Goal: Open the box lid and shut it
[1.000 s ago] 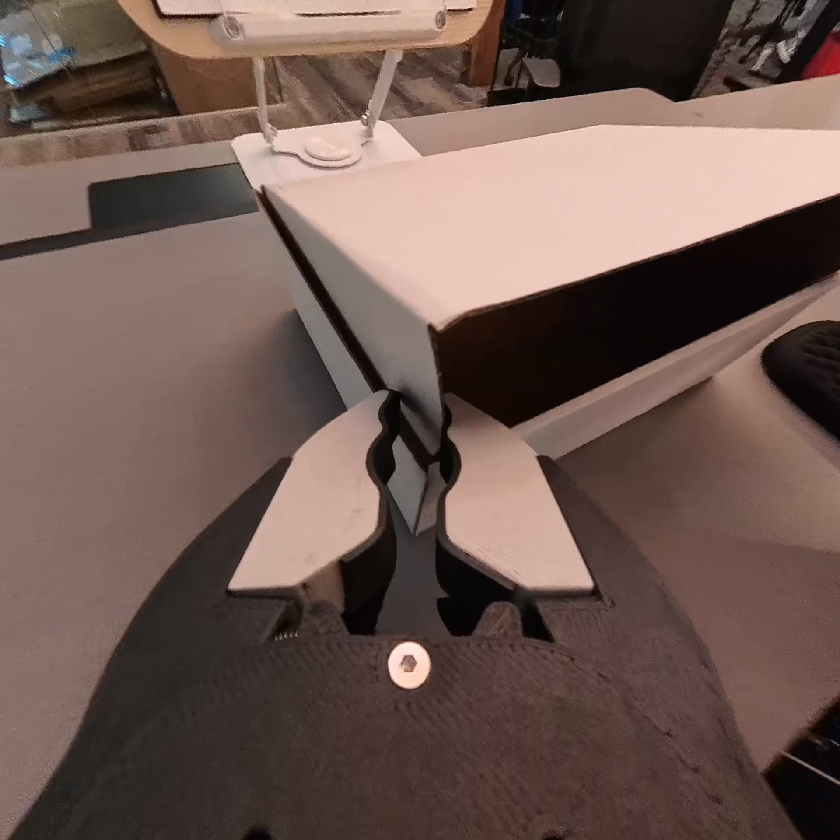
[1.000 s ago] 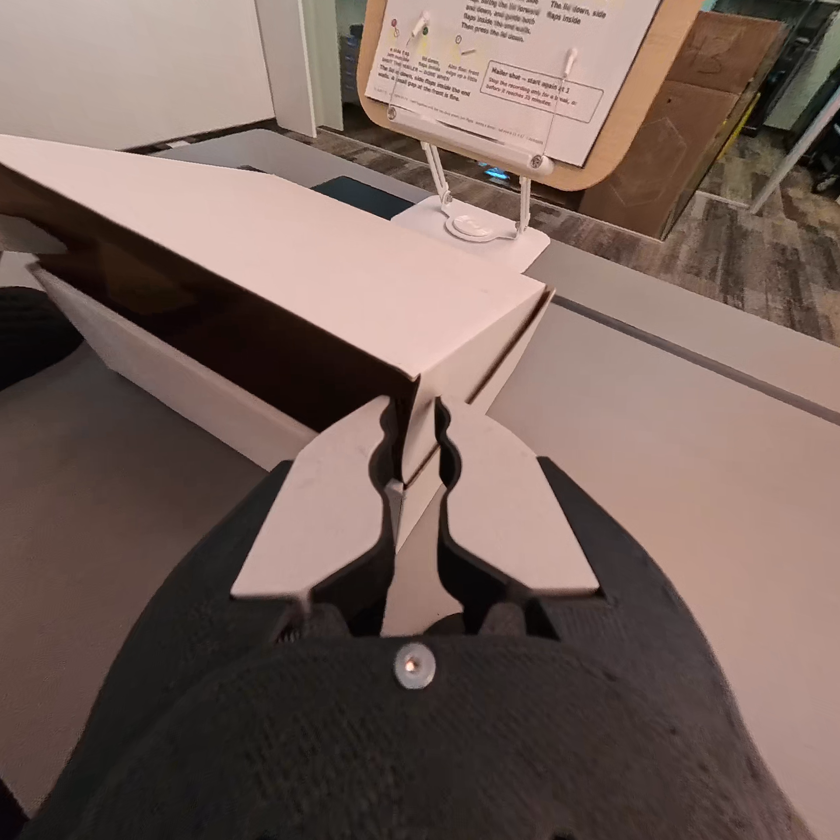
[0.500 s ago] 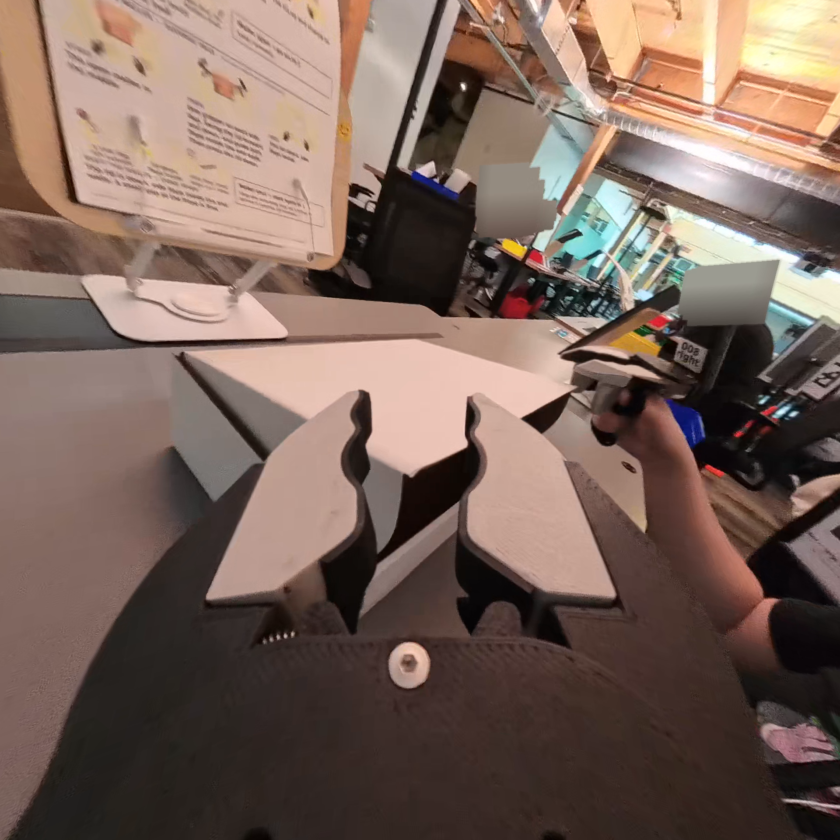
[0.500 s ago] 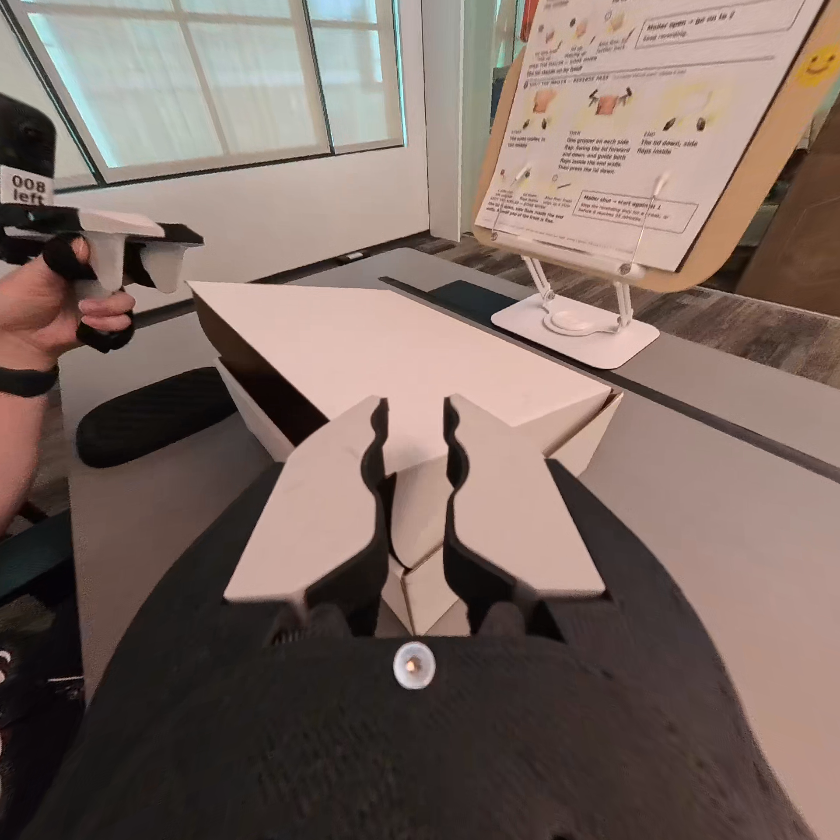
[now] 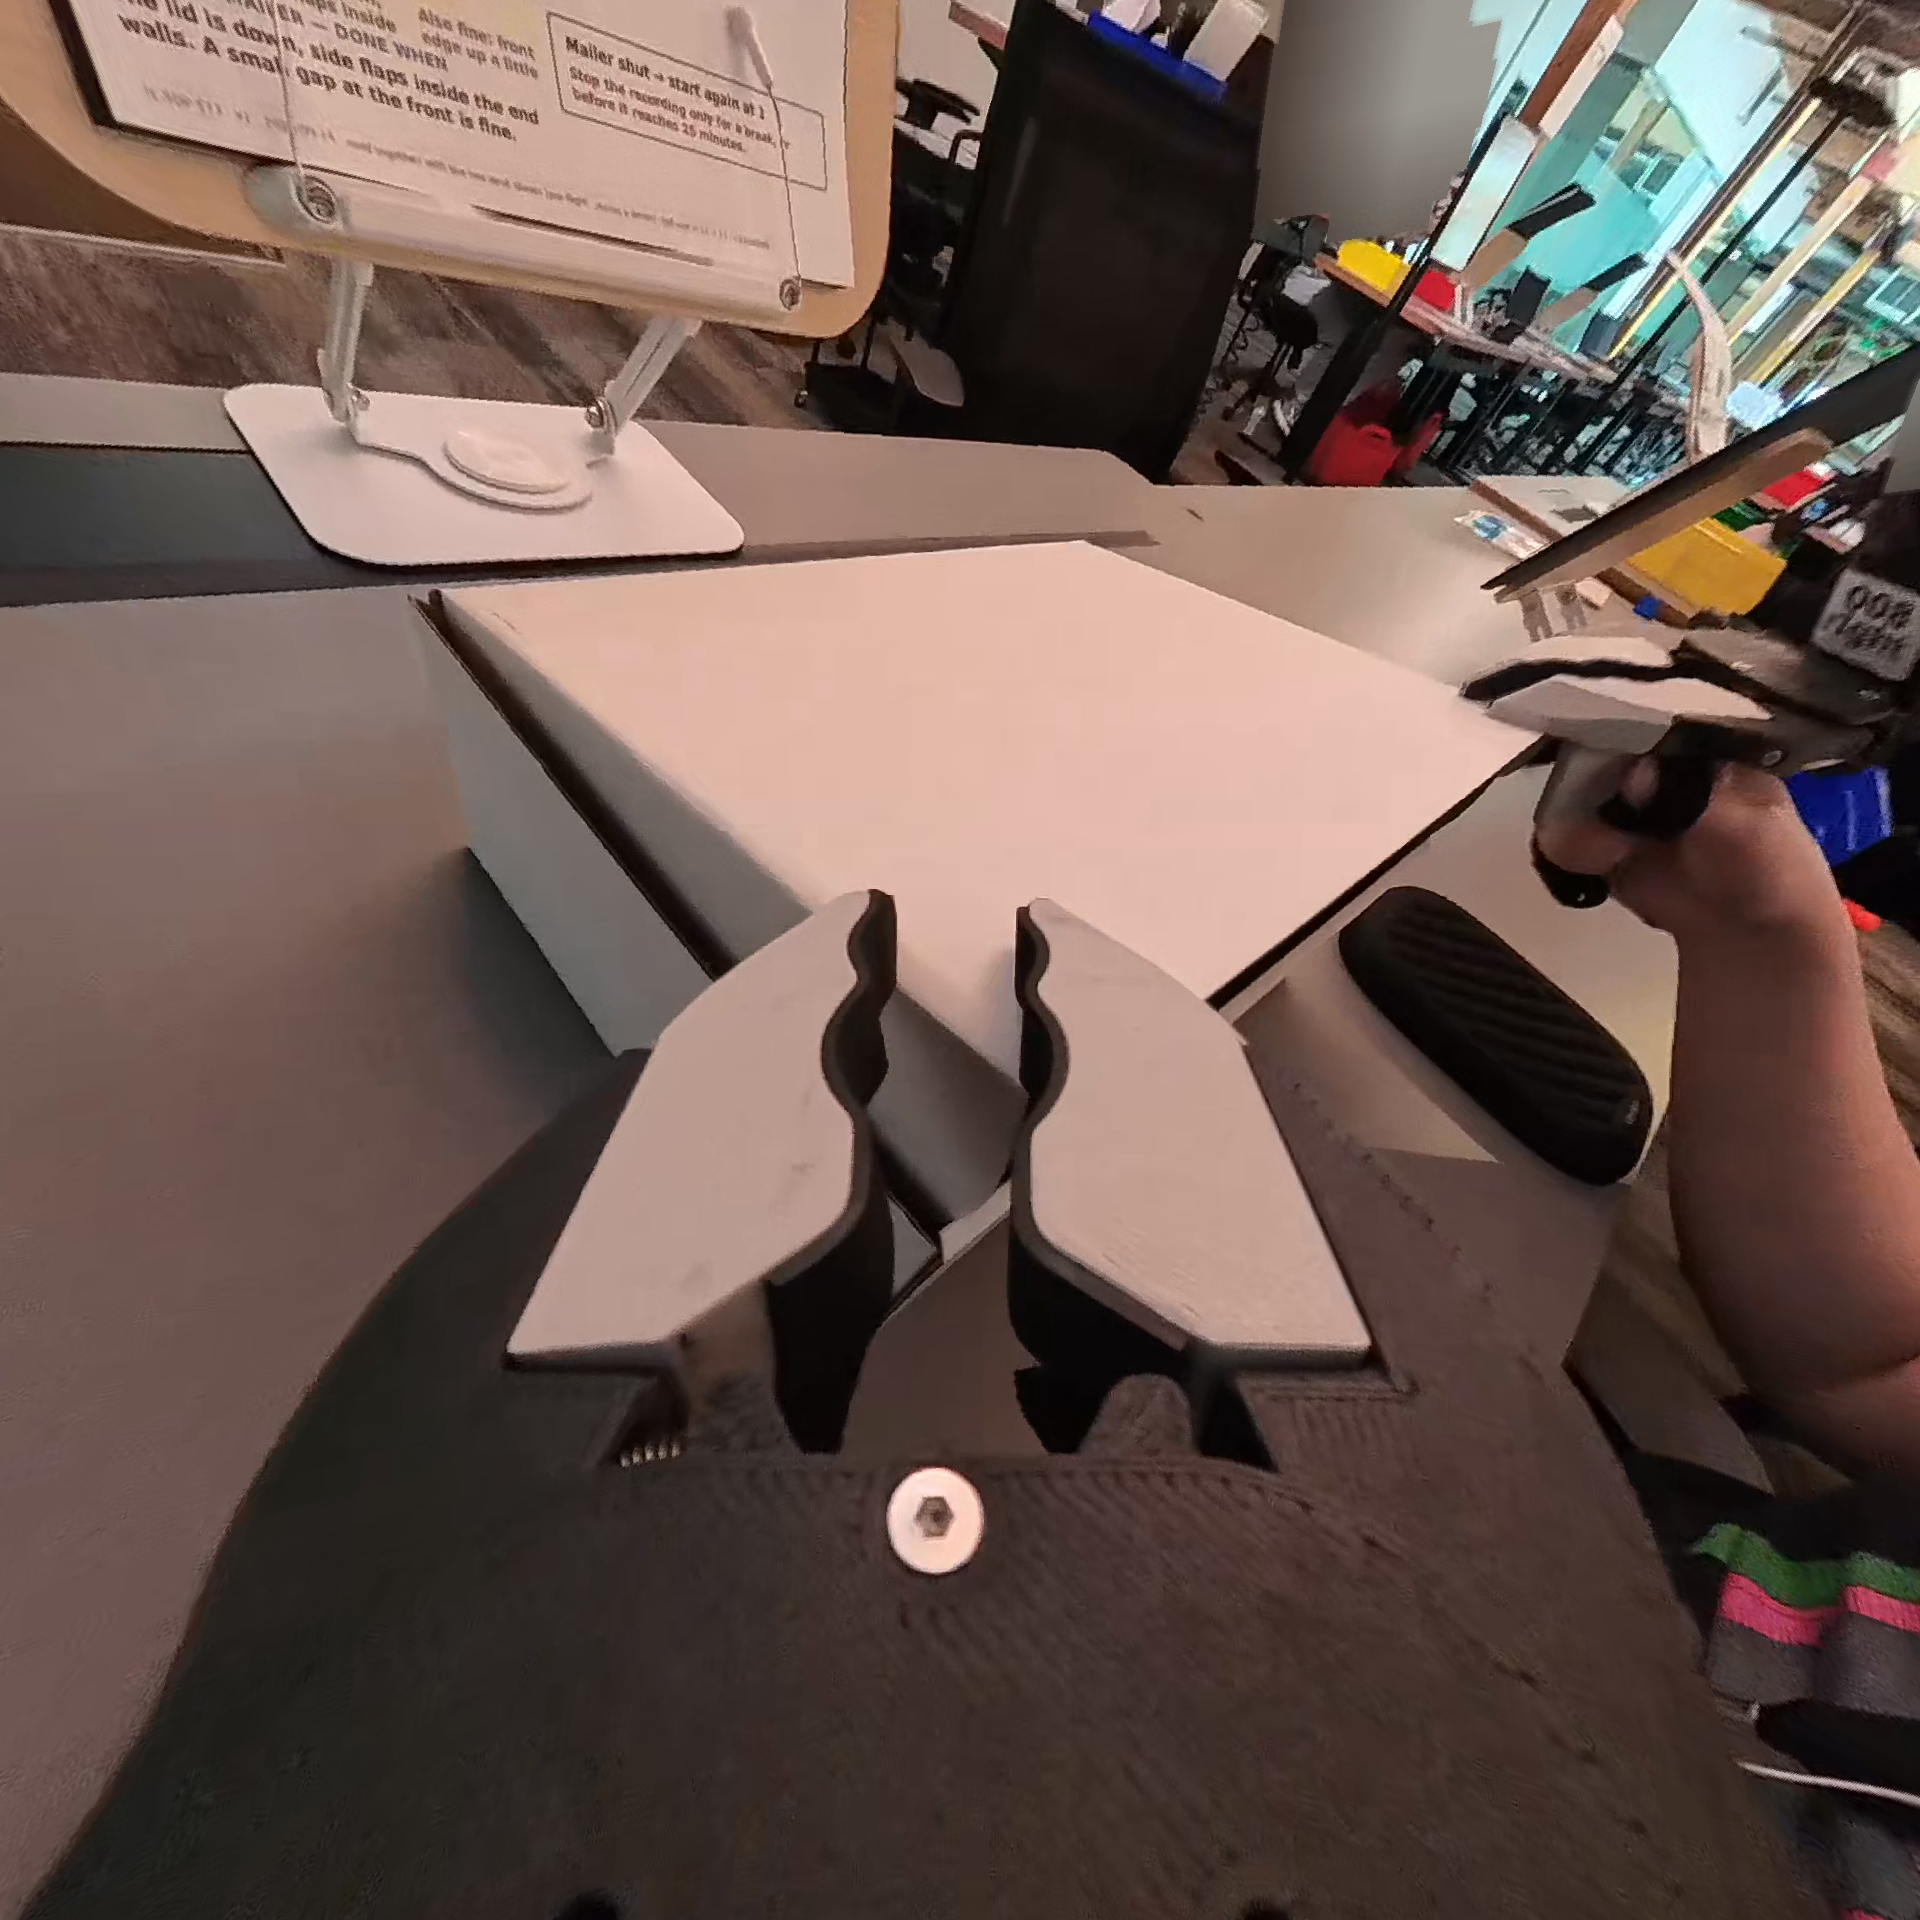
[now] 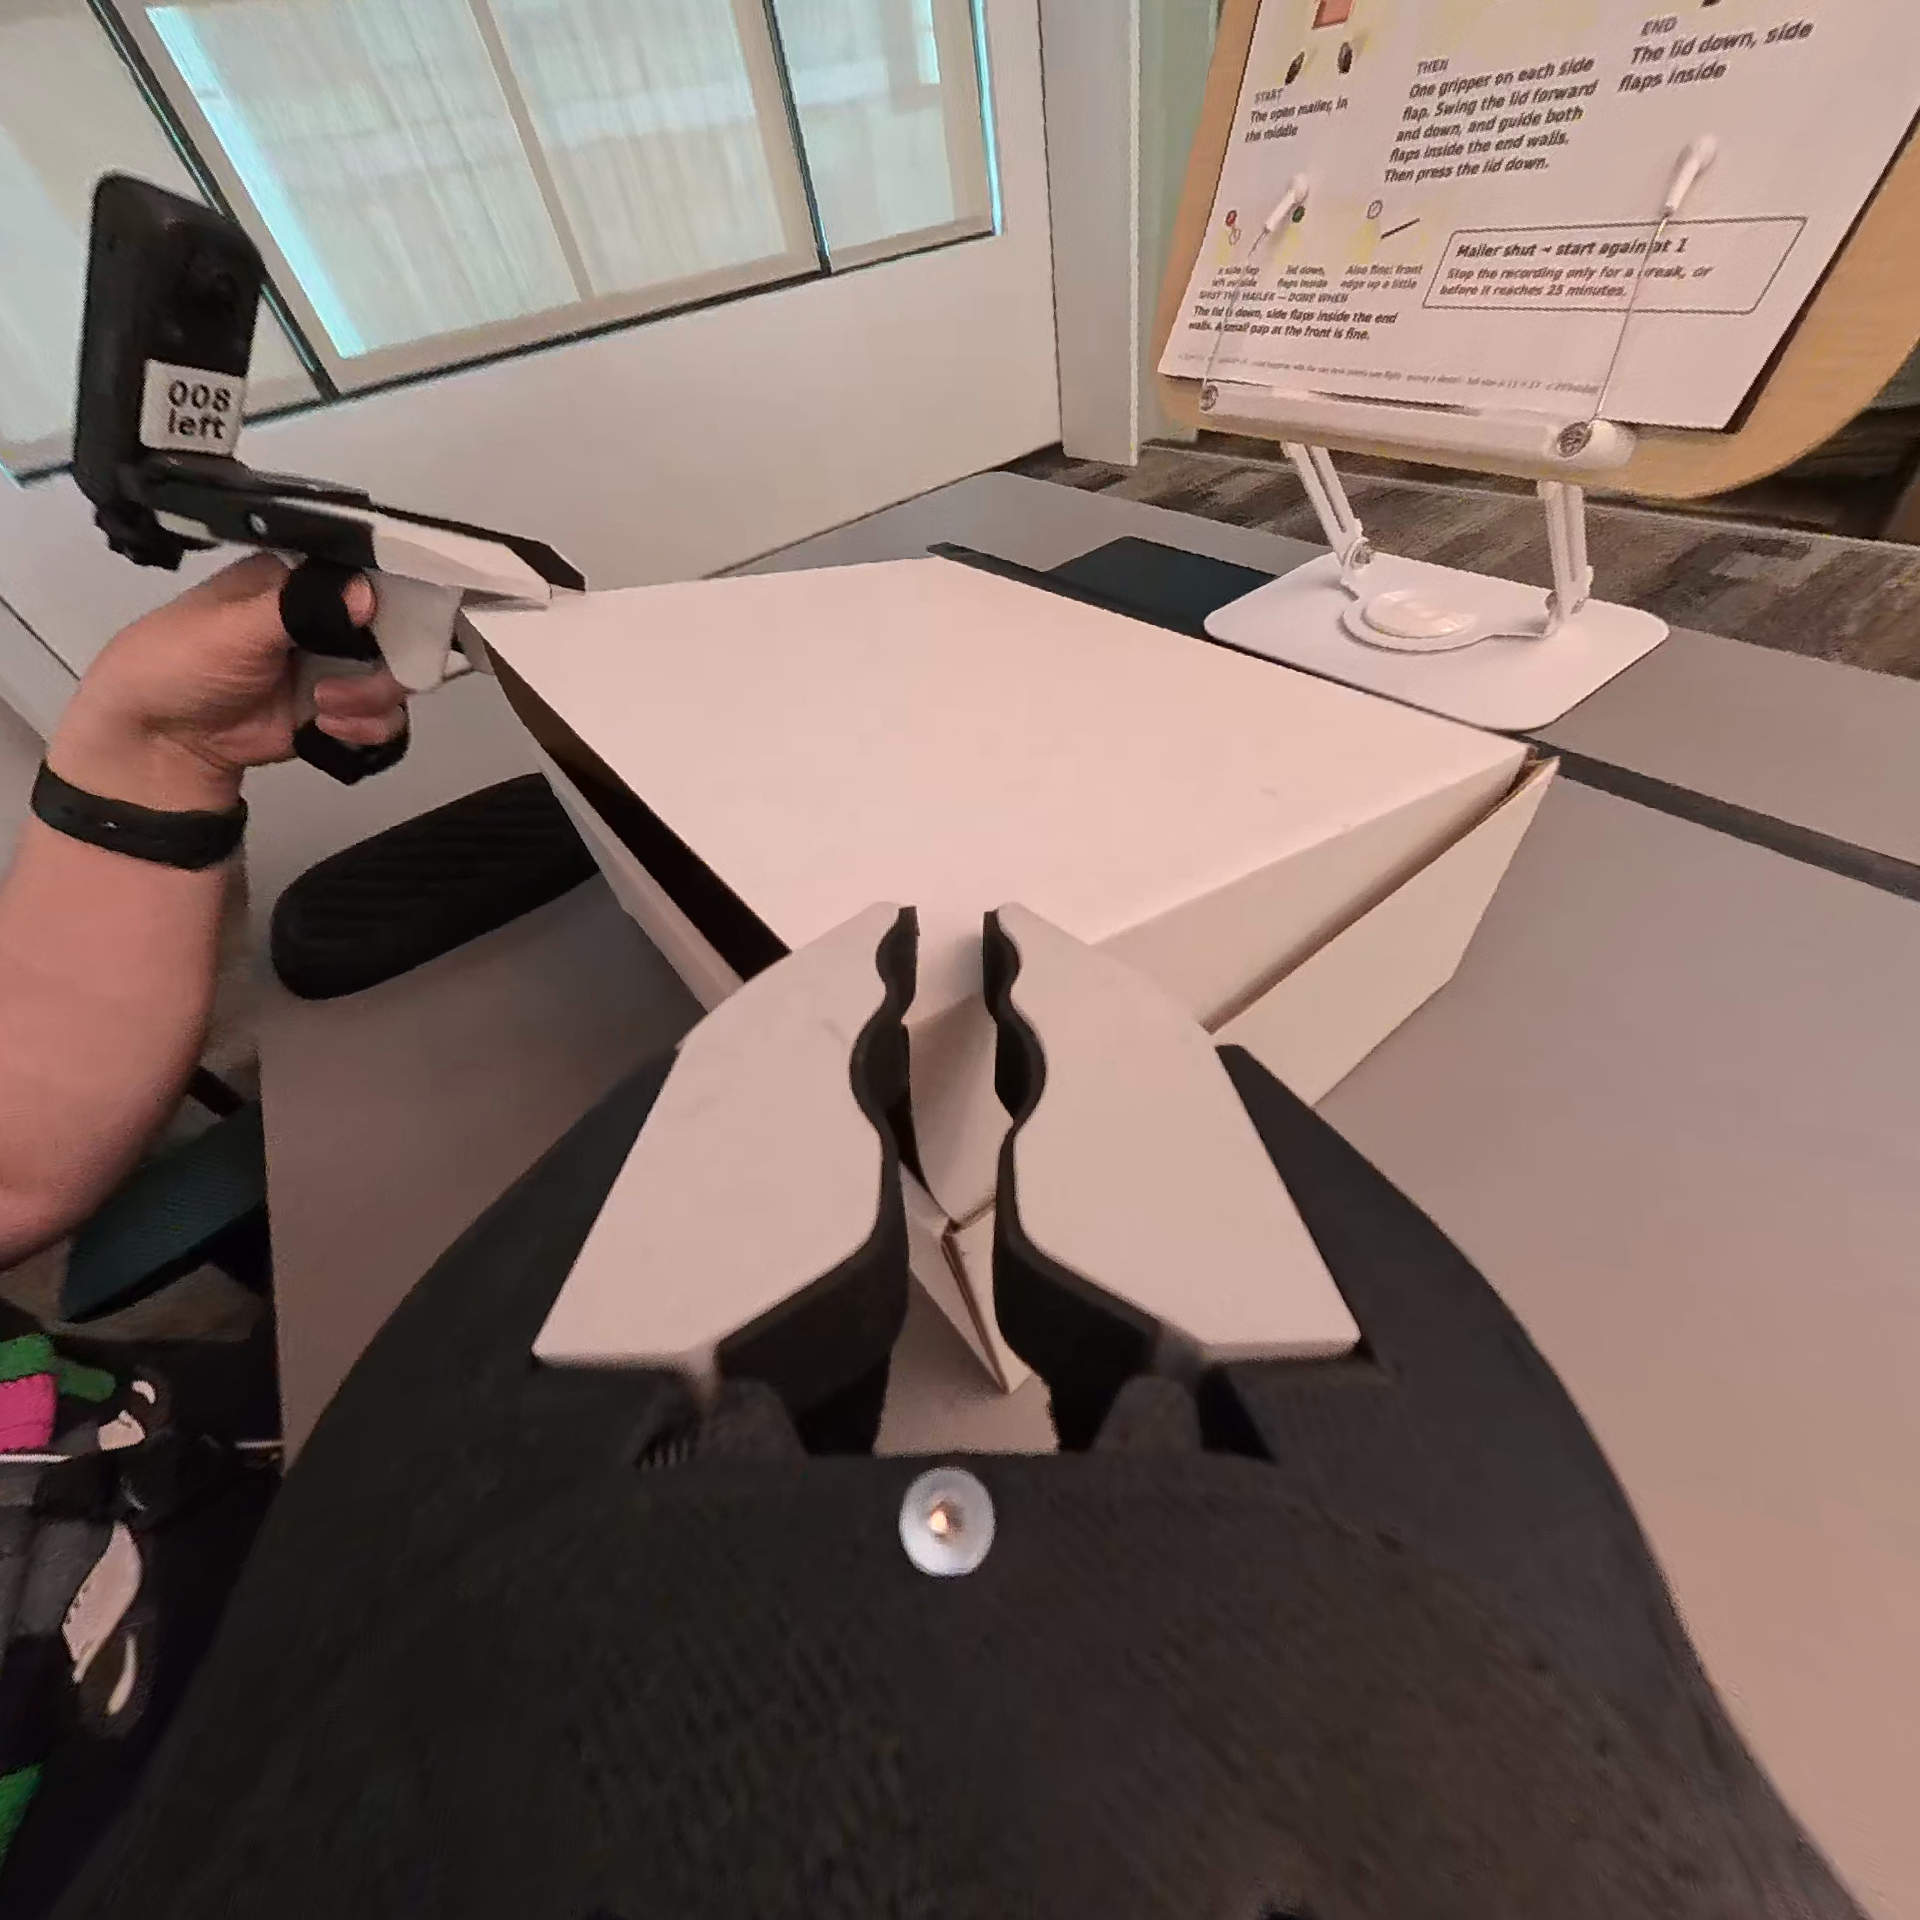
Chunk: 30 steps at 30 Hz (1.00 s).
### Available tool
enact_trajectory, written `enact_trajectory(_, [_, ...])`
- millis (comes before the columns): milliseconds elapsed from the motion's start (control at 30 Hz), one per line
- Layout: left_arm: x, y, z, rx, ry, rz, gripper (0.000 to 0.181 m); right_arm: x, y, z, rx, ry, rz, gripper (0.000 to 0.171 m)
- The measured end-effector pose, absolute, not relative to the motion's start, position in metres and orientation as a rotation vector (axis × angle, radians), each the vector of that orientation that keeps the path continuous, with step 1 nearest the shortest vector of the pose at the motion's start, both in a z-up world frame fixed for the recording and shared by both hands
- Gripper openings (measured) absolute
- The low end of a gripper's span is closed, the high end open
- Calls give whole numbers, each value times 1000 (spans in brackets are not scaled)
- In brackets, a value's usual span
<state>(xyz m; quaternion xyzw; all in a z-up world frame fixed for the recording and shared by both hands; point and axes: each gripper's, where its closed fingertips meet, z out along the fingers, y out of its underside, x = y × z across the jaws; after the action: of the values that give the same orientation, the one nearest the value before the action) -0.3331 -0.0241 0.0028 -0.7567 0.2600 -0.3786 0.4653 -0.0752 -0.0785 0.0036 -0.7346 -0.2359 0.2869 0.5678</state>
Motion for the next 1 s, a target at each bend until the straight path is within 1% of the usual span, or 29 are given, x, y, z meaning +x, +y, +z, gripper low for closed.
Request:
enact_trajectory(67, [-334,-25,4,-1850,628,-984,22,-75,-80,6,-1707,-551,710,13])
enact_trajectory(100, [-336,-24,8,-1836,619,-1023,23,-72,-80,10,-1684,-560,702,16])
enact_trajectory(167, [-348,-13,25,-1759,546,-1099,26,-55,-73,31,-1586,-549,634,22])
enact_trajectory(200, [-357,-1,34,-1716,495,-1117,27,-41,-64,45,-1528,-514,587,22])
enact_trajectory(267, [-377,34,44,-1675,400,-1107,36,-6,-34,63,-1463,-397,544,23])
enact_trajectory(300, [-383,55,41,-1693,378,-1086,46,8,-15,63,-1473,-347,571,28])
enact_trajectory(367, [-383,96,19,-1799,375,-1094,64,22,29,37,-1604,-265,708,47])
enact_trajectory(400, [-376,109,7,-1847,388,-1163,67,20,47,19,-1681,-240,810,48])
enact_trajectory(467, [-352,121,-4,-1877,412,-1406,67,3,67,-5,-1754,-222,1042,49])
enact_trajectory(567, [-328,134,-12,-1886,414,-1624,68,-12,87,-26,-1799,-166,1195,58])
enact_trajectory(800, [-299,148,-41,-1950,427,-1664,80,-29,99,-44,-1836,-151,1226,61])
enact_trajectory(833, [-295,146,-40,-1945,417,-1699,81,-38,95,-44,-1848,-172,1270,67])
enact_trajectory(900, [-283,136,-43,-1980,467,-1723,84,-48,88,-46,-1885,-210,1306,64])
enact_trajectory(1000, [-278,133,-47,-2022,520,-1612,85,-53,80,-50,-1917,-248,1337,60])
